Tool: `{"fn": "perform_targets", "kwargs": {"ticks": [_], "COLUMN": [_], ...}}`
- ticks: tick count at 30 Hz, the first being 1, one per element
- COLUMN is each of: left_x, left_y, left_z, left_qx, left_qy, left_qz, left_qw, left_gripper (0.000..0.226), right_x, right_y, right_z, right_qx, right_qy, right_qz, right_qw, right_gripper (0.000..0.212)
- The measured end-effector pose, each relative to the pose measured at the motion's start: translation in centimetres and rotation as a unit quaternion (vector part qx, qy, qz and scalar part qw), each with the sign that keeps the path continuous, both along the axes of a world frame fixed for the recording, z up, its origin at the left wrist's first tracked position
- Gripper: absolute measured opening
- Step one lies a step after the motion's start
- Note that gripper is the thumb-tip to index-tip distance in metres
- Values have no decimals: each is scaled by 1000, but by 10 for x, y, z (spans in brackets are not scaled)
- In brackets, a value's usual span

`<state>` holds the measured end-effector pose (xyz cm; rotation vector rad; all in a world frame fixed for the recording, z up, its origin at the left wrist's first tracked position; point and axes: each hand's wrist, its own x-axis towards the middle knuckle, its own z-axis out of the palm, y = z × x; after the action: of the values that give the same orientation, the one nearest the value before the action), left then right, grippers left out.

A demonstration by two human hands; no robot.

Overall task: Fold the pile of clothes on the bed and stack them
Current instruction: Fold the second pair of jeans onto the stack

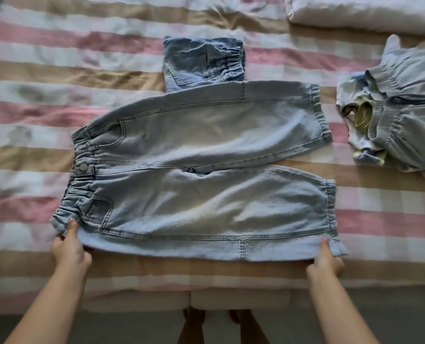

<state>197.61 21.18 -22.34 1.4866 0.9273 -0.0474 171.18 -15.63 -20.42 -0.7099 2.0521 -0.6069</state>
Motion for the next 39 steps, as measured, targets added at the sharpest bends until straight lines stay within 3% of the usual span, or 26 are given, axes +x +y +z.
{"fn": "perform_targets", "kwargs": {"ticks": [4,8,10,13,15,17,19,22,27,33,37,39], "left_x": [-8,-23,-24,-13,3,23,41,70,127,183,210,217], "left_y": [-3,-5,-7,-26,-53,-88,-124,-165,-197,-217,-215,-211], "left_z": [-7,-13,-9,15,36,49,58,57,35,11,7,10], "left_qx": [2,43,144,387,439,404,330,304,366,456,440,417], "left_qy": [13,48,68,39,-69,-134,-157,-164,-204,-170,-181,-183], "left_qz": [-31,-84,-111,-177,-259,-365,-451,-526,-566,-579,-623,-640], "left_qw": [999,994,981,904,858,828,814,777,710,654,621,619], "left_gripper": [21,9,11,46,46,32,22,18,29,56,34,22], "right_x": [-29,-54,-56,-41,-18,18,62,130,224,308,342,347], "right_y": [-45,-61,-66,-79,-90,-102,-109,-122,-162,-183,-190,-195], "right_z": [-3,-7,-9,6,20,29,37,38,22,-1,-15,-17], "right_qx": [-34,-14,3,-70,-135,-191,-187,-174,-183,-285,-266,-257], "right_qy": [13,43,76,131,178,158,99,49,71,166,212,243], "right_qz": [47,83,116,186,288,400,478,565,636,727,807,816], "right_qw": [998,996,990,971,931,882,853,805,746,603,483,457], "right_gripper": [39,29,31,44,38,29,22,19,18,43,50,39]}}
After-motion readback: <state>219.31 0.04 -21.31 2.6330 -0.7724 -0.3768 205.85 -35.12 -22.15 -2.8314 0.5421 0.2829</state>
